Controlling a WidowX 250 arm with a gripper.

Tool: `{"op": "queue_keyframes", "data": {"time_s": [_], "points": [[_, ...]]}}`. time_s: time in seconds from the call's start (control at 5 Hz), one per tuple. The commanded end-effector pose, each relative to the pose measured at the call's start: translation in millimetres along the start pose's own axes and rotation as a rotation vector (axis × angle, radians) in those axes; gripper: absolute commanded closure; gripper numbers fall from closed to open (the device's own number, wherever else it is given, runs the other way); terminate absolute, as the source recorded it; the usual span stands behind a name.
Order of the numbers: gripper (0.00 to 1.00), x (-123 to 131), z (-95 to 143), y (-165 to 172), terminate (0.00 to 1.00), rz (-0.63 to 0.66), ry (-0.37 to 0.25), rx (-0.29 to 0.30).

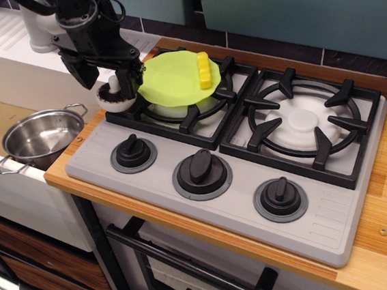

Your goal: Put fry on plate and mushroom in pot or pan in sink

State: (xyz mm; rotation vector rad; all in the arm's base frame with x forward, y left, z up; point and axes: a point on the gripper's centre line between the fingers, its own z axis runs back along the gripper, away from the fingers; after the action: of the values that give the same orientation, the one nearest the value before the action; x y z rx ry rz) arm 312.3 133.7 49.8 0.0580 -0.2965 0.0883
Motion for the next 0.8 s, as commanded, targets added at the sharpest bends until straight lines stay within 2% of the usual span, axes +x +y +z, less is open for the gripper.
{"op": "queue_keyframes", "data": {"time_s": [0.0,0.4,0.6], "points": [[0.00,6.2,1.2,5.9,0.00,0.008,-0.033,0.009],[0.00,5.0,-3.7,3.3,0.00,0.013,-0.025,-0.002],[1.00,5.0,-4.5,-0.4,0.00,0.030,-0.005,0.001]]}}
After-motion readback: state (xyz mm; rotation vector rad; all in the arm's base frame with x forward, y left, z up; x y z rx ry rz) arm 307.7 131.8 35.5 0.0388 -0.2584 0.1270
